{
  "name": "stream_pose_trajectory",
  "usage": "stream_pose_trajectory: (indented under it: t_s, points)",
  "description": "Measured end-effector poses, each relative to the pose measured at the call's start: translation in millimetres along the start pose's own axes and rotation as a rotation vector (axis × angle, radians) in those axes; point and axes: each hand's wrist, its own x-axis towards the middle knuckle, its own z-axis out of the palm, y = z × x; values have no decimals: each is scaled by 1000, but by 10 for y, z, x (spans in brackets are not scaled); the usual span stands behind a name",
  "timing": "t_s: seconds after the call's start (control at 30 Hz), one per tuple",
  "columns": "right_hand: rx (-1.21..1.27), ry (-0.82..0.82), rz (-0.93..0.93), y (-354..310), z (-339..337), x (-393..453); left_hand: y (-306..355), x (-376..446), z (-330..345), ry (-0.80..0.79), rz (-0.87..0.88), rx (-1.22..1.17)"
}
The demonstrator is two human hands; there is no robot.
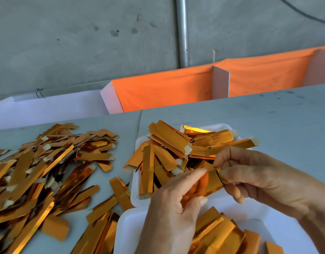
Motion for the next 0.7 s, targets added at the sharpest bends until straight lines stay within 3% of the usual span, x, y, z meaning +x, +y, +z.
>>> stream_pose_trajectory:
  t_s: [0.3,0.47,0.7]
  points:
    - [-183,97,-112,32,69,23,6,-22,15,51,124,186]
    - [-249,54,-175,39,56,38,-18,-18,22,0,232,308]
    - [13,-81,-108,96,-57,42,-6,-11,-1,-36,194,184]
